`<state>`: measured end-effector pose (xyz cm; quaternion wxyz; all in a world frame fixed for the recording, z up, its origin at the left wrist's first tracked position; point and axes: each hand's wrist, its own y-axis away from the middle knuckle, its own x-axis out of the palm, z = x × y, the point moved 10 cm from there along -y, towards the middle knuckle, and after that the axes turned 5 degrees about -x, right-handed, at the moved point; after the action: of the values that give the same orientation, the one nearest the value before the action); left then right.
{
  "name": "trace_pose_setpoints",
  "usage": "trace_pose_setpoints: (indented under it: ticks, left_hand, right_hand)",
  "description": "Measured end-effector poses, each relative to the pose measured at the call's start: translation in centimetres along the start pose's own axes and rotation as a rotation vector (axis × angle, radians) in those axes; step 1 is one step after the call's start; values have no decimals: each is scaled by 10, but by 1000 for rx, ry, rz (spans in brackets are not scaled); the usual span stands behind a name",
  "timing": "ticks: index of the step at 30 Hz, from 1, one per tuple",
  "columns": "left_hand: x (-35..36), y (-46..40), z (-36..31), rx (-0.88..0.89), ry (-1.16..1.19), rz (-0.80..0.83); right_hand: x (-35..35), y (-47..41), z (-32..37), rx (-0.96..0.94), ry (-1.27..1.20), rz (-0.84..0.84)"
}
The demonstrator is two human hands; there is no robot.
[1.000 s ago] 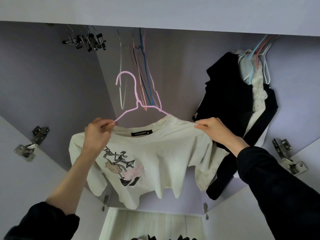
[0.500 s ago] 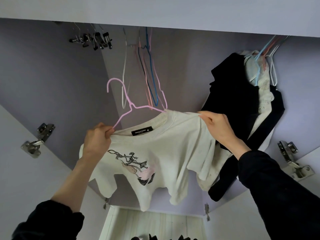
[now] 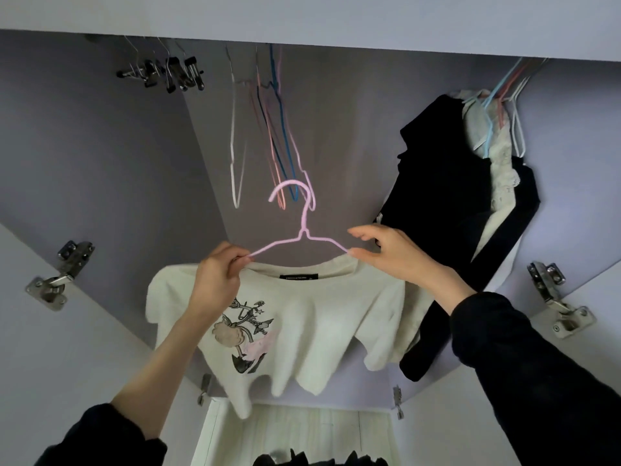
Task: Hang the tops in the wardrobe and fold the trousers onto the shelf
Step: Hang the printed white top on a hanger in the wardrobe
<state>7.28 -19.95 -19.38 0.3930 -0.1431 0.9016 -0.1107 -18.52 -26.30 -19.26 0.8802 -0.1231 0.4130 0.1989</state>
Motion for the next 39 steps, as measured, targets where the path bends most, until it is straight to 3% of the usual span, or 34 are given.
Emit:
trace_pose_setpoints:
  ticks: [3, 7, 14, 18, 22, 25, 28, 32, 35, 39]
  left_hand:
    - [16, 2, -9, 28, 4, 71]
    - [30, 4, -9, 9, -45, 214]
    - [61, 22, -14, -9, -74, 321]
    - [78, 28, -33, 35, -9, 315]
    - [116, 46, -42, -122, 158, 521]
    - [131, 51, -50, -151, 194, 561]
    - [122, 41, -72, -74, 121, 478]
    - [86, 19, -126, 116, 1, 269]
    - [55, 8, -177, 398, -99, 102]
    - [32, 0, -237, 781, -407, -91]
  right_hand:
    - [28, -8, 28, -22, -116, 106]
    - [49, 6, 24, 89, -440, 283]
    - [82, 47, 16, 301, -753, 612]
    - [77, 59, 8, 363, -939, 577]
    - [69, 79, -18, 447, -870, 524]
    - [60, 92, -44, 536, -860, 414]
    - [43, 98, -62, 571, -940, 283]
    - [15, 92, -56, 488, -1035, 254]
    - [-14, 79, -51, 475, -1110, 144]
    - [-59, 60, -42, 425, -1184, -13]
